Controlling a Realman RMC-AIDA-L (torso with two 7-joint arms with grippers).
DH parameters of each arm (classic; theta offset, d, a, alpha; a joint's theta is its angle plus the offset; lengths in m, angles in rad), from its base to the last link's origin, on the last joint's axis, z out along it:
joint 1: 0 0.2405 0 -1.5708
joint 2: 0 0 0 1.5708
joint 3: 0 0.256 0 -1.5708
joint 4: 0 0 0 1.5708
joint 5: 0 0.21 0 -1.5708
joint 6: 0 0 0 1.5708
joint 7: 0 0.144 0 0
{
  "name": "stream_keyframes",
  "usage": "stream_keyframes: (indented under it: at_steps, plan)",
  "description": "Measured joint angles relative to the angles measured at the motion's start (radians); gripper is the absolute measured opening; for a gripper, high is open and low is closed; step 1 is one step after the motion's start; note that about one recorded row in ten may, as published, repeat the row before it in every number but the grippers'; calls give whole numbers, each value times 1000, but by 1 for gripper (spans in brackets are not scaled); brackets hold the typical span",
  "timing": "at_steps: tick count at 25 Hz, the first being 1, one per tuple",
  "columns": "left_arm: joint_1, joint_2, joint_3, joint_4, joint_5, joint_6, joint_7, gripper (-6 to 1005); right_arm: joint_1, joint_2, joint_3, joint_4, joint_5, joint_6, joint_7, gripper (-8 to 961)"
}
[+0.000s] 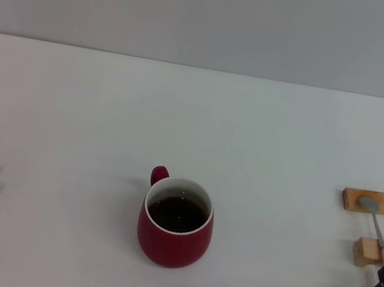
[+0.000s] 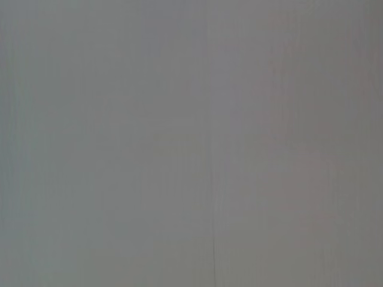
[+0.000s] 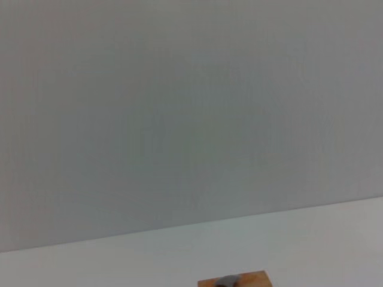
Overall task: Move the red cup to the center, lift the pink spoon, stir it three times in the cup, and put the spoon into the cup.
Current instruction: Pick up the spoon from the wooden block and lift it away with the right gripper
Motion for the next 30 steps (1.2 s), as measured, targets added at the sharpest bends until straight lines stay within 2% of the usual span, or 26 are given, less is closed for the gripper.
stream_keyframes:
  at_steps: [7, 12, 30]
  plan:
    - [5, 0, 0, 0, 0, 10, 0, 860, 4, -2, -4, 3, -2, 3, 0, 810]
    - [6, 0, 0, 0, 0, 11, 0, 860, 7, -2, -5, 4, -5, 20, 0, 655]
    - [6, 0, 3, 0, 2, 12, 0, 859, 17, -1, -5, 6, -9, 49, 0, 499]
